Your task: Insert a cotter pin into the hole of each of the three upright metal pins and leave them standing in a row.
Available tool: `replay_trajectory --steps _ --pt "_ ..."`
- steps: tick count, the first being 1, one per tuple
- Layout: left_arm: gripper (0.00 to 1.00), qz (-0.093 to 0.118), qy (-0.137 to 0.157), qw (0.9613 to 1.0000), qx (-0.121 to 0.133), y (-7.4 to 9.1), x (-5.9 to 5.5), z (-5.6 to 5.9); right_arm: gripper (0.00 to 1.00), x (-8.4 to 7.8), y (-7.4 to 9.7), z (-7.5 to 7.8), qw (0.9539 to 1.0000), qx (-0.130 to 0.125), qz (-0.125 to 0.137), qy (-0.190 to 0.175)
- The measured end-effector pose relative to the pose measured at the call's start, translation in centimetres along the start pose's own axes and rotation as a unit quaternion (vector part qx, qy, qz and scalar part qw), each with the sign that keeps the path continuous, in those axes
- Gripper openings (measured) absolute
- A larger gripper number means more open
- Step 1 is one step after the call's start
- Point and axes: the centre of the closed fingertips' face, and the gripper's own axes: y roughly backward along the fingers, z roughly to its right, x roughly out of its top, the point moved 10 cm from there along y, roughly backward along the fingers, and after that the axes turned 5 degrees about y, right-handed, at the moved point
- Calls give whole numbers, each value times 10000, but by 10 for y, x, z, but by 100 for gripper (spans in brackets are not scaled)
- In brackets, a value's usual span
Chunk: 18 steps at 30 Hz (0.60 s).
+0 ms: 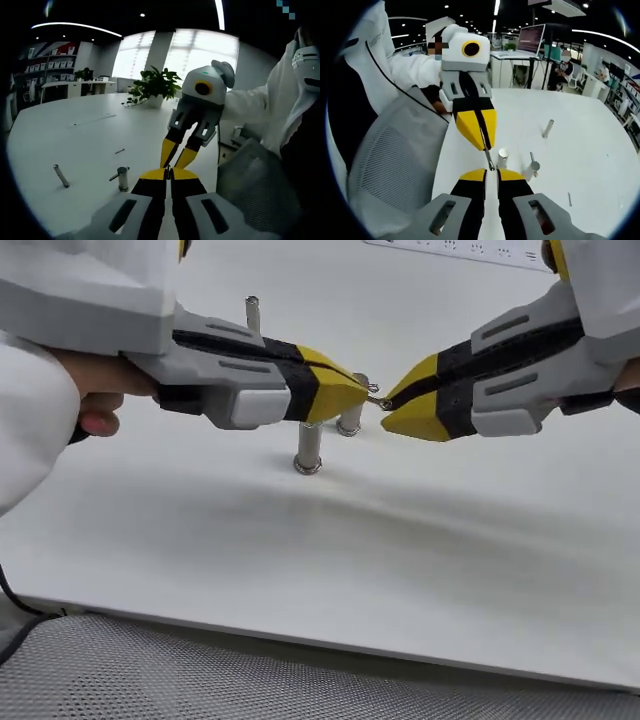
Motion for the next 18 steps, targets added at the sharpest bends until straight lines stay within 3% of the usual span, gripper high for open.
replay_trajectory --steps 3,7,18 --pt "0 -132 -313 9994 -57 0 -3 1 3 1 -3 -3 9999 152 24 66" --pt "0 -80 -607 9979 -211 0 -2 6 1 2 -6 -6 9996 254 11 126" --pt "0 -317 -1021 9933 -431 -2 -4 10 0 1 -8 -11 9979 571 -92 291"
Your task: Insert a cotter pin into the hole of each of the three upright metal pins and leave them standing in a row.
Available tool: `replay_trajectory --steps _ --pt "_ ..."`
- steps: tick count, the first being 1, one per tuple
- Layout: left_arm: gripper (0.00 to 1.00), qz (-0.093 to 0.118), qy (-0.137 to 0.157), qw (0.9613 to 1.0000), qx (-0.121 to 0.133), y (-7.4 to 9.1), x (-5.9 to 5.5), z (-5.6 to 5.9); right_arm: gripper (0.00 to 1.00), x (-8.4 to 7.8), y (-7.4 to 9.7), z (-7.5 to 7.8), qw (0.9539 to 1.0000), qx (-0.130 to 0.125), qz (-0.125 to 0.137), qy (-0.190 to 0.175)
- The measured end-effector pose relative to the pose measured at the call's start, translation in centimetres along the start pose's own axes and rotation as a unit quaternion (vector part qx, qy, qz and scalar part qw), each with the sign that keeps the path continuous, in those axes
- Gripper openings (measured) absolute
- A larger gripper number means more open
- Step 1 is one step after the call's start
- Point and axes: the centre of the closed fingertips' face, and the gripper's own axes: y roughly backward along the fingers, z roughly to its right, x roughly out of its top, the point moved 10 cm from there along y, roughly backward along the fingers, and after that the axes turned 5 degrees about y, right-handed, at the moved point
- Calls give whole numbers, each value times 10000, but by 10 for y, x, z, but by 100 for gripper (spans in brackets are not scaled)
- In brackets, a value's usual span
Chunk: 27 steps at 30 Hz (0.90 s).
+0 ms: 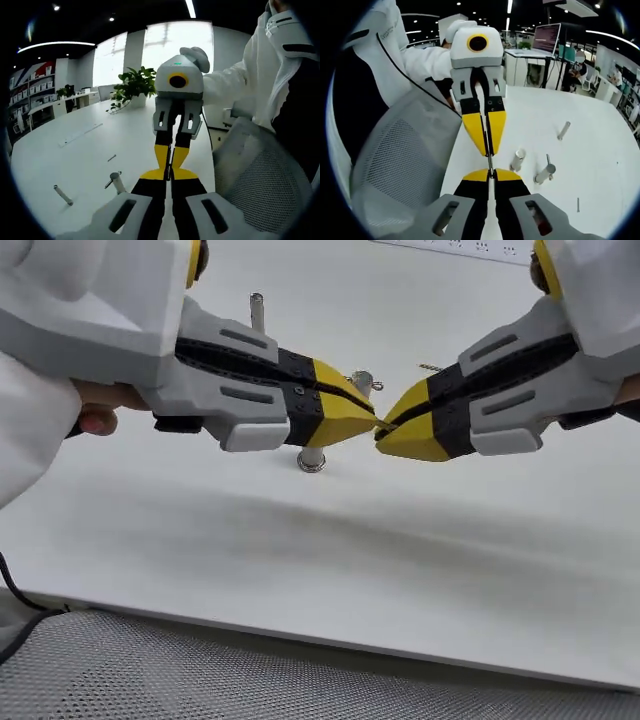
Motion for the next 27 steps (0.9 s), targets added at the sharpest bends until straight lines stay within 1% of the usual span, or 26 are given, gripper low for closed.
replay_trajectory --steps 2,3,6,9,12,15,17,19,22,25,27 --pt "0 -156 -38 9999 -48 -1 -2 0 0 -1 -1 -1 10000 52 -5 -57" --pt "0 -253 -125 9996 -82 -2 -4 0 0 -2 0 -2 9999 79 -12 -70" --pt "0 -383 -218 9989 -156 -4 -4 1 0 -3 -1 -5 9998 166 -70 -24" --pt "0 -476 -291 9983 -197 -6 -5 2 0 -4 -2 -6 9997 193 -121 4" --pt "0 -516 -341 9979 -206 -6 -6 2 0 -3 -2 -6 9997 183 -144 -10" --pt "0 -528 -311 9979 -188 -7 -6 2 0 -4 -1 -7 9997 167 -153 -46" --pt "0 -528 -337 9979 -168 -6 -6 1 0 -4 -1 -6 9997 151 -175 -117" --pt "0 -520 -424 9976 -141 -5 -6 0 0 -5 -1 -6 9997 118 -188 -106" --pt "0 -566 -448 9973 -106 -4 -7 -3 0 -5 -3 -3 9997 68 -220 -90" --pt "0 -636 -446 9970 -16 -2 -9 -8 0 -7 -5 0 9995 -9 -281 -142" --pt "1 -621 -338 9974 107 1 -9 -11 0 -8 -6 0 9993 -85 -319 -195"
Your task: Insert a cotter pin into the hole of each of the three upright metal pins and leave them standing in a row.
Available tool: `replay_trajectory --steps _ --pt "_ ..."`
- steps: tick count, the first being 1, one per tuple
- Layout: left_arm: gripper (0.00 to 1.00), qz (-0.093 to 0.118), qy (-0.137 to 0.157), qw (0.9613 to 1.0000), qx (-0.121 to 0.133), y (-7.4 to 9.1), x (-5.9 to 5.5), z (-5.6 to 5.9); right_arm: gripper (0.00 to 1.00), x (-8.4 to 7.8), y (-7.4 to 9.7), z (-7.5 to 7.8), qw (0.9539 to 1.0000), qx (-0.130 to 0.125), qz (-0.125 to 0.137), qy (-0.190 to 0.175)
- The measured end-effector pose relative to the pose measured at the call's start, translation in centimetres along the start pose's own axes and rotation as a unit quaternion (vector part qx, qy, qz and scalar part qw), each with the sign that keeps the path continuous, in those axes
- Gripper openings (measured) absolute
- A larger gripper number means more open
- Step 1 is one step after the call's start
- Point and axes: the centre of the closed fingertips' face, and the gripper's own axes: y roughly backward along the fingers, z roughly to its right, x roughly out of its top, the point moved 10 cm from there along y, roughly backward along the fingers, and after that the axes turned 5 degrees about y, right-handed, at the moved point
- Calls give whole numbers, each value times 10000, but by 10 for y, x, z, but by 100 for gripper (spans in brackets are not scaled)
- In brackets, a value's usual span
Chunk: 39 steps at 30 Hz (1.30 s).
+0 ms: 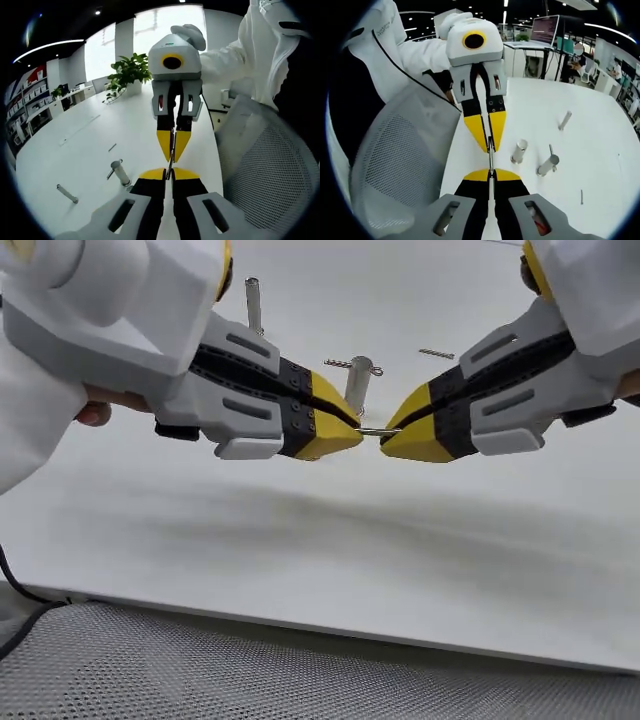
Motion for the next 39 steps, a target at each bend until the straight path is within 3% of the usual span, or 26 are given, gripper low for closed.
replay_trajectory --steps 2,3,6,11,16,28,33,39 --pt "2 -13 -17 9999 145 2 0 -2 0 -2 0 3 9999 -116 -46 -115" --pt "4 -18 9 9997 238 1 -7 -8 0 -4 1 5 9997 -180 -67 -176" --pt "13 11 42 9990 452 5 -7 -15 0 -8 0 11 9991 -323 -129 -247" --pt "21 -19 98 9978 655 5 -14 -28 0 -10 -4 16 9981 -474 -212 -342" --pt "23 -175 91 9976 663 1 -18 -34 0 -13 -9 20 9975 -554 -299 -323" --pt "20 -473 49 9980 422 -7 -28 -49 0 -19 -23 32 9970 -554 -479 -262" --pt "17 -509 57 9981 353 -10 -32 -51 0 -24 -27 45 9971 -520 -494 -253" --pt "10 -532 51 9981 308 -11 -32 -50 0 -24 -29 47 9973 -505 -487 -219"
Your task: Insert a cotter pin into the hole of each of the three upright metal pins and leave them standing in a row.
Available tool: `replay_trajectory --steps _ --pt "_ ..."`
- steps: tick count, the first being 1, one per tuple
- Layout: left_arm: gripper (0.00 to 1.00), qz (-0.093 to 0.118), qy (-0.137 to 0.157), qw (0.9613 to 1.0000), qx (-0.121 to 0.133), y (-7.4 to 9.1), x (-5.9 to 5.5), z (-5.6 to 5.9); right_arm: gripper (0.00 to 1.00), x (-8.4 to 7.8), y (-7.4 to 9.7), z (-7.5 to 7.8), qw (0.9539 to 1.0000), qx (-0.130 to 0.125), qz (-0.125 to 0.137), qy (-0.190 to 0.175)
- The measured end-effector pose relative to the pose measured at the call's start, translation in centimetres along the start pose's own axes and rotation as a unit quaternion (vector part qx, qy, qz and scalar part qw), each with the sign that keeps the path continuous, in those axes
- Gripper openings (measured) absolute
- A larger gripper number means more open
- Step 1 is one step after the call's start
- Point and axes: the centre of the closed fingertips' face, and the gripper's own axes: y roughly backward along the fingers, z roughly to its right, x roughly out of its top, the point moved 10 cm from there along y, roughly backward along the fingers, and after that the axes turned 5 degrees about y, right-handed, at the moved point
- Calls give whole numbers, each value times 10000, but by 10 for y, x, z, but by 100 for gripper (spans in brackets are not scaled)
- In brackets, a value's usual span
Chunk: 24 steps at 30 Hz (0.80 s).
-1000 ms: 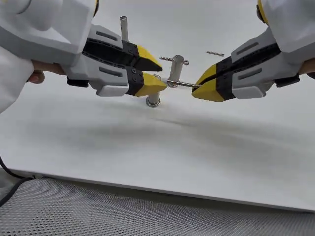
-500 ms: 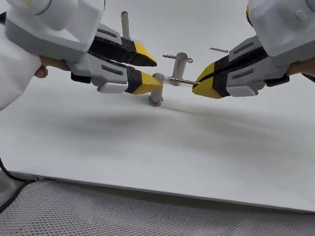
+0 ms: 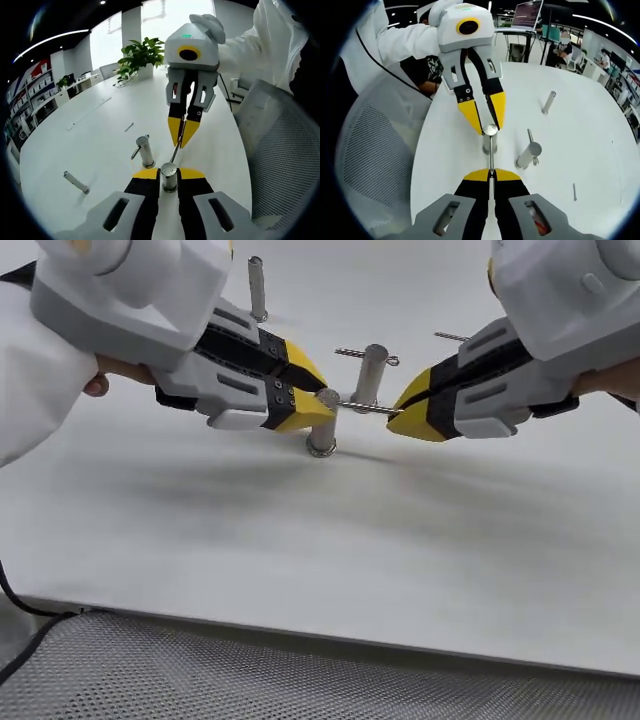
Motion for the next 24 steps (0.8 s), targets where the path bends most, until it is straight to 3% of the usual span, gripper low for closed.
replay_trajectory --steps 24 --pt "10 31 29 10000 -86 0 1 2 0 18 -14 -4 9995 124 233 183"
